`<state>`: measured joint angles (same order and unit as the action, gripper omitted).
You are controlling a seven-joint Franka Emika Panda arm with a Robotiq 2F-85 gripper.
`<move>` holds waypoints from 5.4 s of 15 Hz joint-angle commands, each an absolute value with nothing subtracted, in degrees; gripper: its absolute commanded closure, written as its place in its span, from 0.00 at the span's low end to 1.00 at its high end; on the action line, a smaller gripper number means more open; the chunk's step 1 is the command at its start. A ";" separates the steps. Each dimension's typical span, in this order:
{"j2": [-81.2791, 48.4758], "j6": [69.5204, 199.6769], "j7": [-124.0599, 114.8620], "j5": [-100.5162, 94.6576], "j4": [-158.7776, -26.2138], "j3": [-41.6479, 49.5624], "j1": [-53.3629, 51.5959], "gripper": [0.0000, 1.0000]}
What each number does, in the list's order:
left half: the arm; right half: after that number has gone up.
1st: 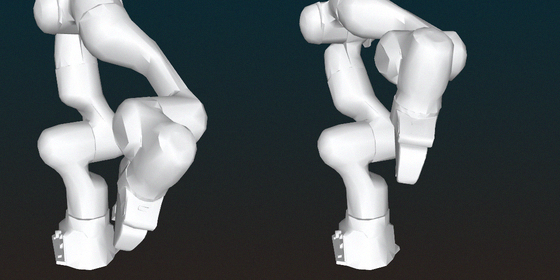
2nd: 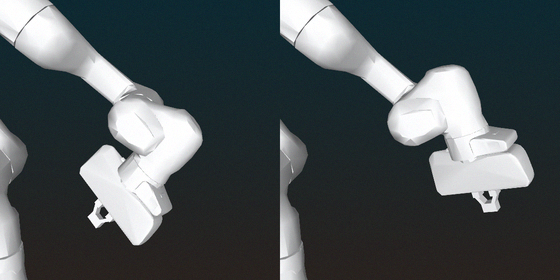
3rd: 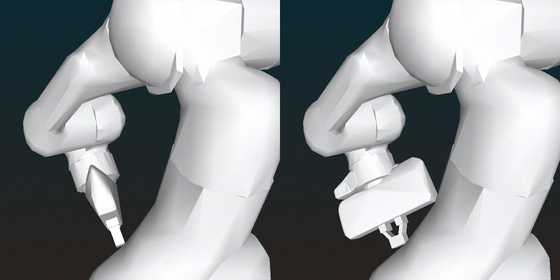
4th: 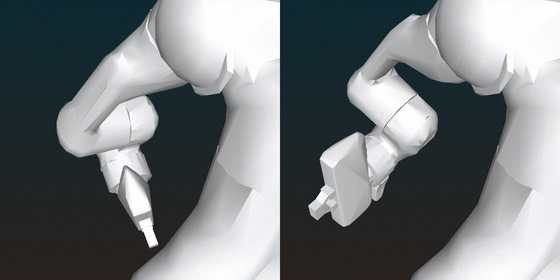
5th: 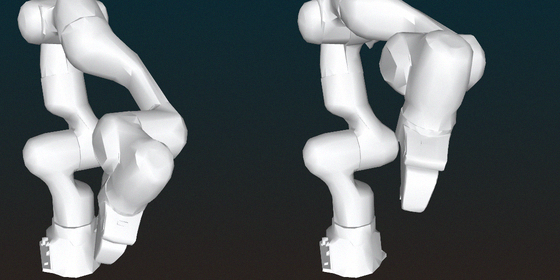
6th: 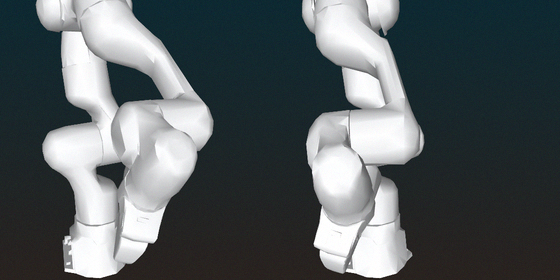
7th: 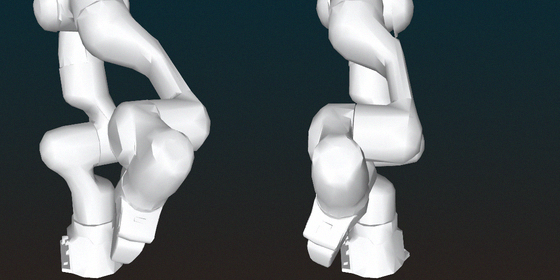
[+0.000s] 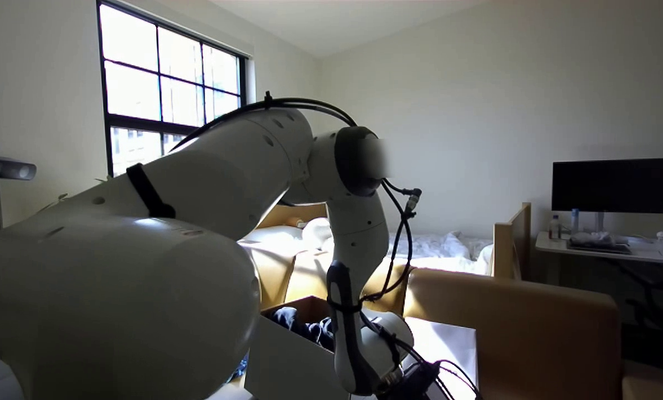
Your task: Put the black and yellow books in the box, respectively
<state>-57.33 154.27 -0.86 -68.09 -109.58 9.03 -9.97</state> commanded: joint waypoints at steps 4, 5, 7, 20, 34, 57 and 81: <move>-69.14 137.69 -1.64 -52.66 -90.96 2.50 -7.54 0.00; -72.07 134.48 -2.90 -50.54 -87.02 2.73 -8.85 0.00; -76.60 129.08 -3.47 -46.48 -80.82 3.00 -9.79 0.00; -84.89 108.79 -25.46 -33.43 -66.23 12.69 -15.35 0.47; -83.61 109.40 -18.35 -36.57 -67.23 11.75 -11.46 0.73; -83.82 119.13 4.92 -49.45 -67.52 9.02 -11.23 0.00; -68.26 154.53 -23.30 -72.65 -99.55 23.58 -23.82 0.00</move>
